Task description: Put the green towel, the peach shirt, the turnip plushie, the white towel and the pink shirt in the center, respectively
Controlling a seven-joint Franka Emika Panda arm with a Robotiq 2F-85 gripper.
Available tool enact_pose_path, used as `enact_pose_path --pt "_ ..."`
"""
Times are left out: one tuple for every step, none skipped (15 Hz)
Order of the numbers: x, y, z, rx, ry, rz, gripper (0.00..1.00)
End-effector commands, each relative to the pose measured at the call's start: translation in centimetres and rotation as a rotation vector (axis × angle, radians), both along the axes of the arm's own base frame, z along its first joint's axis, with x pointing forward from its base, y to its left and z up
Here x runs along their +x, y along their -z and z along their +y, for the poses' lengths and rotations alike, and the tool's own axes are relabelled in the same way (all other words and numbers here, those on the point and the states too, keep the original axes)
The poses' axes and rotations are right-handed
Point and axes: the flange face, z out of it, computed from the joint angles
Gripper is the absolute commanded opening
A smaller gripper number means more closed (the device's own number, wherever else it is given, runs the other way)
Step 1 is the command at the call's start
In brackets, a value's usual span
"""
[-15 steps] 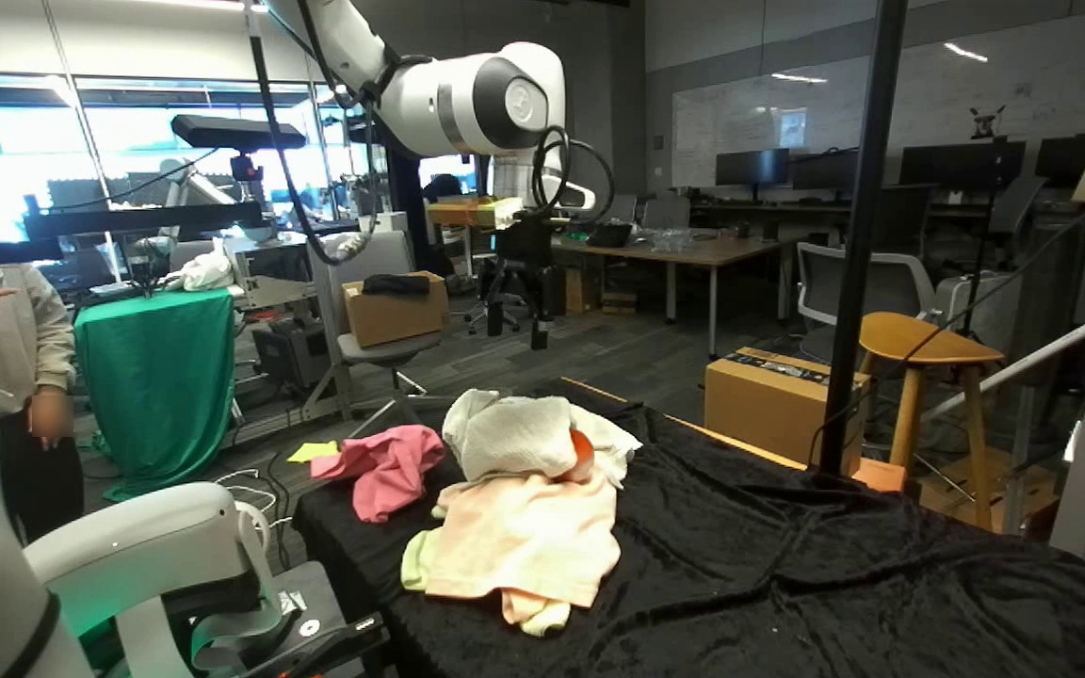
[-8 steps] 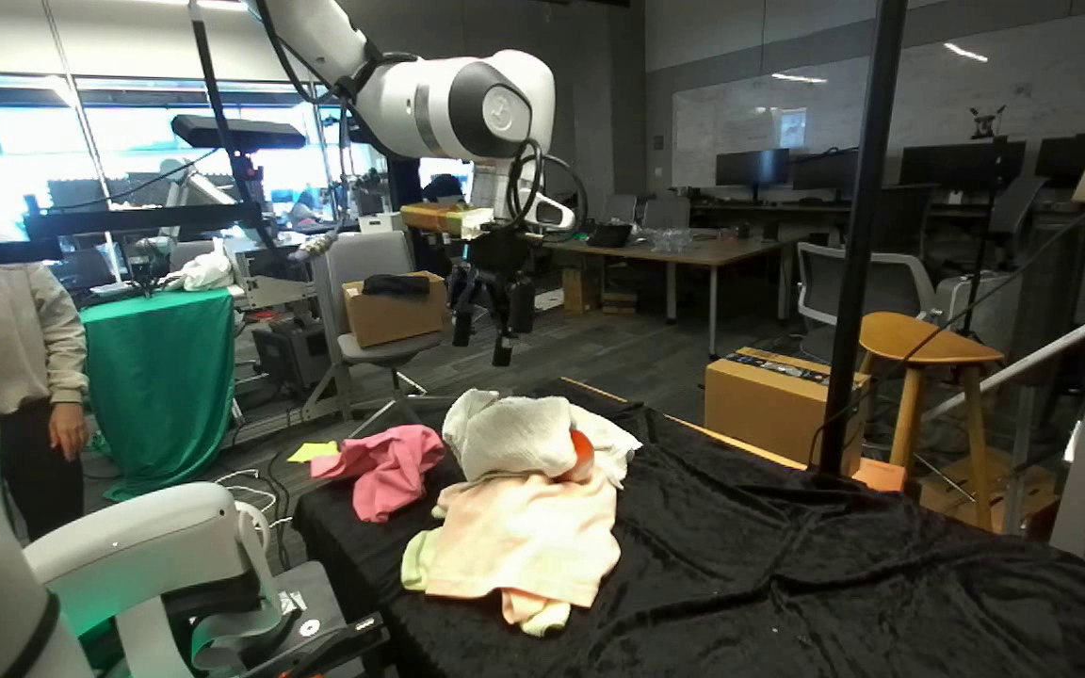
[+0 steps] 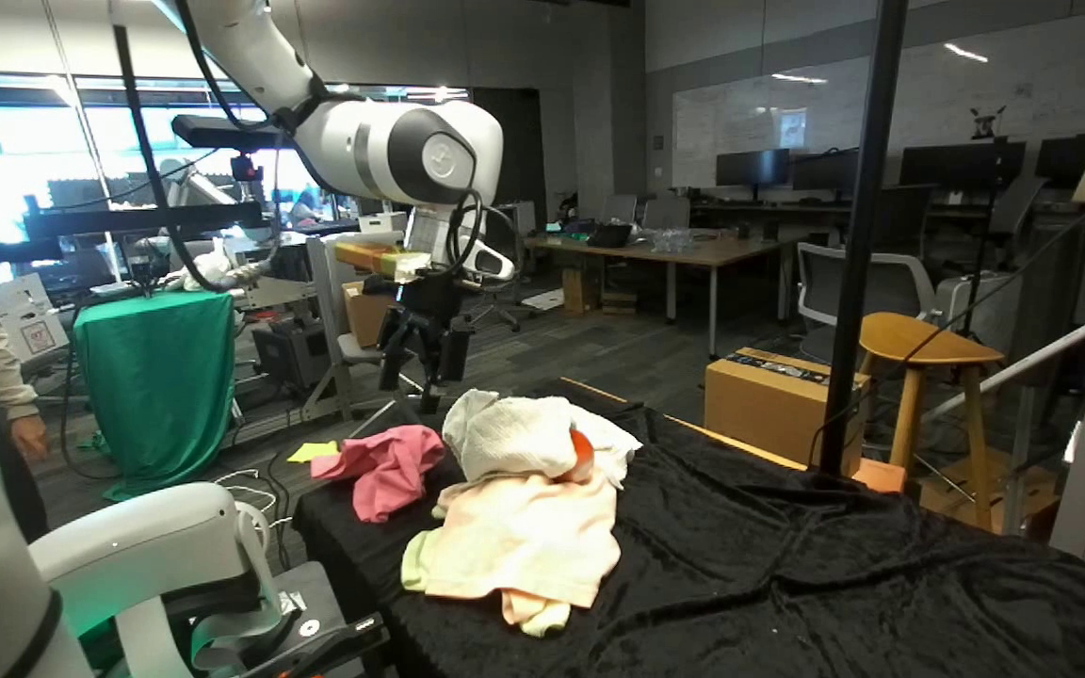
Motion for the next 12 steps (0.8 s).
enact_pose_path --pt "-4.5 1.9 -0.9 -0.005 -0.067 -0.017 1.00" --pt "-5.4 2.8 -0.9 0.001 -0.083 -0.008 1.00" --pt "-6.1 3.5 -0.9 -0.007 -0.099 -0.018 1.00" --pt "-6.8 4.2 -0.7 -0.002 -0.112 -0.029 1.00" --pt "-7.3 4.8 -0.5 0.006 -0.126 -0.041 1.00" --pt "-7.6 5.3 -0.4 0.011 -0.134 -0.060 1.00" --pt "-7.8 5.6 0.0 0.027 -0.139 -0.077 1.00" --pt "-8.0 5.9 0.4 0.033 -0.143 -0.097 1.00" --pt "-8.2 6.2 0.9 0.046 -0.145 -0.118 1.00" --pt "-8.3 6.3 1.6 0.059 -0.144 -0.135 1.00" --pt "-8.4 6.2 2.2 0.074 -0.147 -0.149 1.00" --pt "-8.5 6.1 3.2 0.097 -0.143 -0.161 1.00"
